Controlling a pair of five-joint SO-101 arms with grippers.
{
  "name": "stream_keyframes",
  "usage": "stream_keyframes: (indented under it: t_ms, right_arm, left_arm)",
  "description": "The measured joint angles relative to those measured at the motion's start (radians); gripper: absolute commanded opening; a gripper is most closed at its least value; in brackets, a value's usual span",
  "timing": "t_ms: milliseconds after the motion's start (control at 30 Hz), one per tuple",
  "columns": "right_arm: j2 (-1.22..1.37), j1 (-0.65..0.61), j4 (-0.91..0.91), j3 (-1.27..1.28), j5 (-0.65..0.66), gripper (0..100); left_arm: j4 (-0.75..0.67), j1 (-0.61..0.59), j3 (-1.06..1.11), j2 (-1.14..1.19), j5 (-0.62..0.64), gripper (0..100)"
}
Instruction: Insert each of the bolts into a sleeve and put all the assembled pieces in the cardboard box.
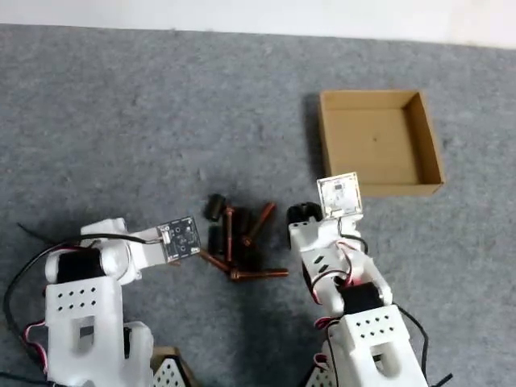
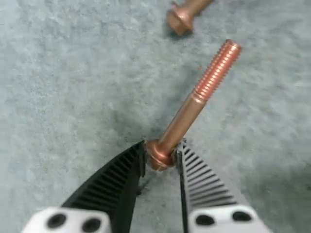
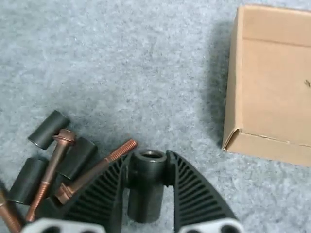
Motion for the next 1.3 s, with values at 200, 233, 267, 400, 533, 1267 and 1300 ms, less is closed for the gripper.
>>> stream_keyframes:
  t_ms: [200, 233, 267, 400, 533, 1267, 1300]
  right_arm:
    - [0.0, 0.0, 0.0, 0.0, 0.0, 0.4]
    - [0.0, 0.0, 0.0, 0.0, 0.0, 0.4]
    - [0.0, 0.0, 0.0, 0.0, 0.0, 0.4]
    - [0.0, 0.0, -0.009, 0.0, 0.0, 0.4]
    - [0.0, 0.003, -0.018, 0.0, 0.0, 0.4]
    - [-0.002, 0.003, -0.086, 0.06, 0.0, 0.4]
    - [-0.002, 0.003, -0.091, 0.06, 0.0, 0.4]
  left_arm:
    - [-0.054, 0.0, 0.0, 0.0, 0.0, 0]
    - [-0.057, 0.0, 0.0, 0.0, 0.0, 0]
    - [-0.057, 0.0, 0.0, 0.0, 0.0, 0]
    - [-0.057, 0.0, 0.0, 0.018, 0.0, 0]
    - [-0.057, 0.0, -0.103, 0.178, 0.0, 0]
    - [0.351, 0.0, -1.125, 1.284, 0.121, 15]
    - [0.351, 0.0, -1.131, 1.284, 0.138, 15]
